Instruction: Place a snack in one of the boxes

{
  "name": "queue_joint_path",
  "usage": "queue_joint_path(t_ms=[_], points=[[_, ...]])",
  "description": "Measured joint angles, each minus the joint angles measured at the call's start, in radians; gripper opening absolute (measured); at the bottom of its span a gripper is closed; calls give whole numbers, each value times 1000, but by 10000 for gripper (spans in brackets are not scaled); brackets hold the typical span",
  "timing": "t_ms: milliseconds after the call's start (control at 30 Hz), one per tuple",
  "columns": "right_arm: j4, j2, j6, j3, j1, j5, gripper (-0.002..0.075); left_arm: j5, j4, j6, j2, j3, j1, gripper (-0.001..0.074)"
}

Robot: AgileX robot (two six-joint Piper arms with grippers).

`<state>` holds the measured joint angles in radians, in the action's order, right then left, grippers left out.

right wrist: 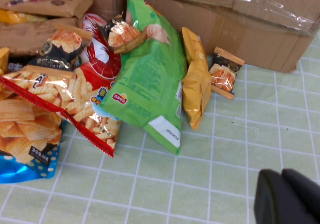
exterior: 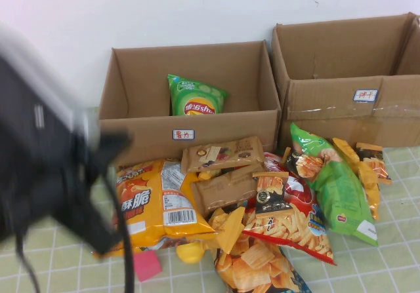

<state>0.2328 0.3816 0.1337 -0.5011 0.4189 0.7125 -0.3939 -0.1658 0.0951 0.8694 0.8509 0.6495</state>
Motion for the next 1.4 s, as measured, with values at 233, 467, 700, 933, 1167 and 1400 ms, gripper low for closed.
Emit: queue_joint_path(t_ms=[233,467,700,933,1167,1400], points=[[0,0,0,0,0,0,1,52,2,-2,-48,-256,0,-1],[-2,0,0,2,0,0,1,12,-1,-46,-35,-382,-11,-1],[-5,0,0,2,0,2,0,5,-24,-169,-184,-425,-64,-1],[-7,0,0,2,0,2,0,115,-38,-224,-495,-561,-282,-1],[-9,0,0,2,0,2,0,163,-38,-243,-763,-803,-450,-1],[-9,0,0,2,0,4,0,65,3,-294,-877,-869,-518,-1]])
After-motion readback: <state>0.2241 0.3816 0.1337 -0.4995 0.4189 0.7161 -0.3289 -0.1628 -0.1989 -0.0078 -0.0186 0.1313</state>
